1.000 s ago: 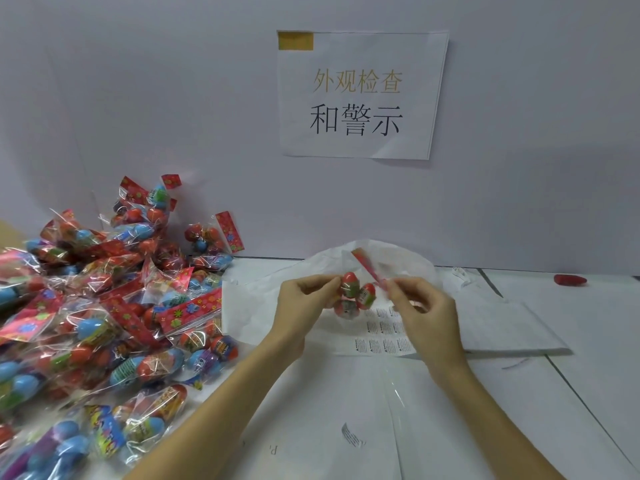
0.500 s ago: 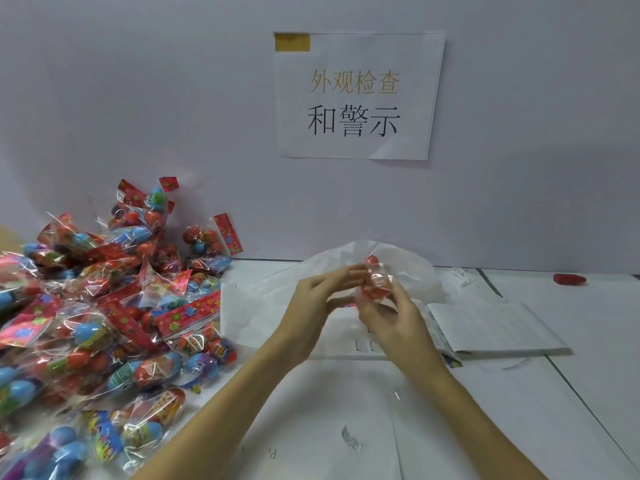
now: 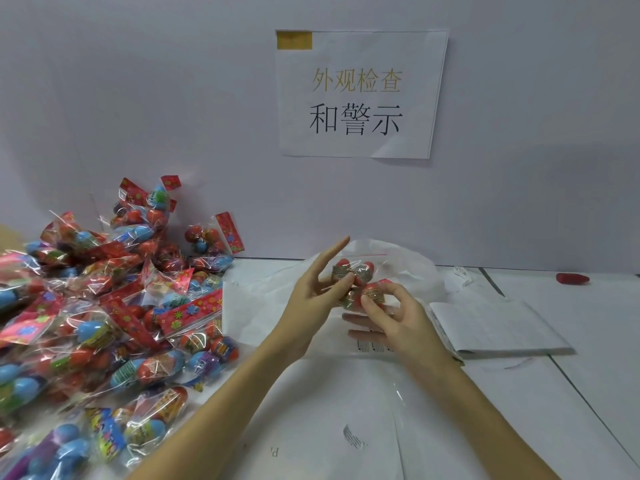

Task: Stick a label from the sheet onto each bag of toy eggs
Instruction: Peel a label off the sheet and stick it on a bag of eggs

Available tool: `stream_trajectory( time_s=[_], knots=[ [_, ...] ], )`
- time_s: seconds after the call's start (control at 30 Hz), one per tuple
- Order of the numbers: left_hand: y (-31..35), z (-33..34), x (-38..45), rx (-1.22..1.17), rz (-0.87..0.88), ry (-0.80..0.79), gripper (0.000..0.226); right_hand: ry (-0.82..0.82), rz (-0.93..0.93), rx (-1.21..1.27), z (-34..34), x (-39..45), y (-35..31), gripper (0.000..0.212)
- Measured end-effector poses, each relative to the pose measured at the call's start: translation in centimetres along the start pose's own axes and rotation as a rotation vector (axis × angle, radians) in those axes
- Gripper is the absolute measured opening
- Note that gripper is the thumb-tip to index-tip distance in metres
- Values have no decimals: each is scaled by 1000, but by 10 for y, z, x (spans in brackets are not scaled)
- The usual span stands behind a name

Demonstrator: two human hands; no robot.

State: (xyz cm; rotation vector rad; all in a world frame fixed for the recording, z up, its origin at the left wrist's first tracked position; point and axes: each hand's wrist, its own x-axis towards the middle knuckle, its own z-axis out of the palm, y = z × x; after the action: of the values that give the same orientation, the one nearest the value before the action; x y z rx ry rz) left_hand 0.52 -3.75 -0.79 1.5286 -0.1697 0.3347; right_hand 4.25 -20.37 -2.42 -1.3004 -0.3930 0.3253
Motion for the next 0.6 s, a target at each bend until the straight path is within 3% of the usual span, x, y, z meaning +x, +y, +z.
stream_trajectory(
  time_s=[0.1,0.17,0.27,0.33,0.47,0.6],
  knots=[
    [-2,-3,1,26,47,112,35,14,-70,-271,-4,2,5,24],
    [-3,-4,1,113,59,187,49,54,-127,-489,-12,3,8,32],
    [-7,-5,2,496,142,260,45,24,-175,-858,-28,3,6,43],
    [-14,-7,2,711,171,150,34,-95,-101,-1002,-38,3,5,54],
    [-29,-6,-5,1027,155,-175,75,-236,9,-1121,-43,3,10,57],
    [-34,-4,-10,1089,224,-167,75,-188,-29,-1174,-42,6,12,56]
  ],
)
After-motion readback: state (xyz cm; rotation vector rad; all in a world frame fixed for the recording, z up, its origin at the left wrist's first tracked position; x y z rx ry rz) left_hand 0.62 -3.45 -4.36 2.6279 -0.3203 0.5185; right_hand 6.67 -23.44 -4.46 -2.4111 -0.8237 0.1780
